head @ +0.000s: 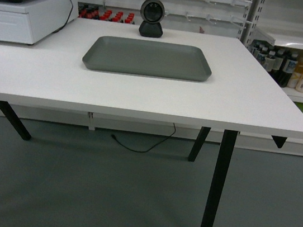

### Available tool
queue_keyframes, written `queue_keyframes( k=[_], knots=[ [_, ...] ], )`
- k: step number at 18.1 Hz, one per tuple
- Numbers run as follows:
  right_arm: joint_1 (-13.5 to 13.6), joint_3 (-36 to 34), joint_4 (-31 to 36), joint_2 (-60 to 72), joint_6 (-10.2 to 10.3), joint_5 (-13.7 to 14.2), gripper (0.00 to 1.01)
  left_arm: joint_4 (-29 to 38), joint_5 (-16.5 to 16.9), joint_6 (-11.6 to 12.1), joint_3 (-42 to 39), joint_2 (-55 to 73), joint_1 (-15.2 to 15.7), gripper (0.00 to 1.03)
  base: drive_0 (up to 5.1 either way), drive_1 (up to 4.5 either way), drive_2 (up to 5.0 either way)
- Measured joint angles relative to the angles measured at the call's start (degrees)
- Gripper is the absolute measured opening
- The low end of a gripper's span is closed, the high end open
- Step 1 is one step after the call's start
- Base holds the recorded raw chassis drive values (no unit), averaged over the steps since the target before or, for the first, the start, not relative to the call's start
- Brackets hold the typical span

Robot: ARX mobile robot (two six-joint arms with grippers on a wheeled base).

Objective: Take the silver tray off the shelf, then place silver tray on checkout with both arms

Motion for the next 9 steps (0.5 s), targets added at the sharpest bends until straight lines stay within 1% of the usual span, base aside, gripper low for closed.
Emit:
queue_keyframes(
  k=[9],
  knots=[
    [0.00, 0.00, -0.09, 0.00, 0.02, 0.00, 0.98, -0.17, 0.02, 0.00, 0.02, 0.00, 0.00, 0.98, 0.0, 0.00, 0.0]
  ],
)
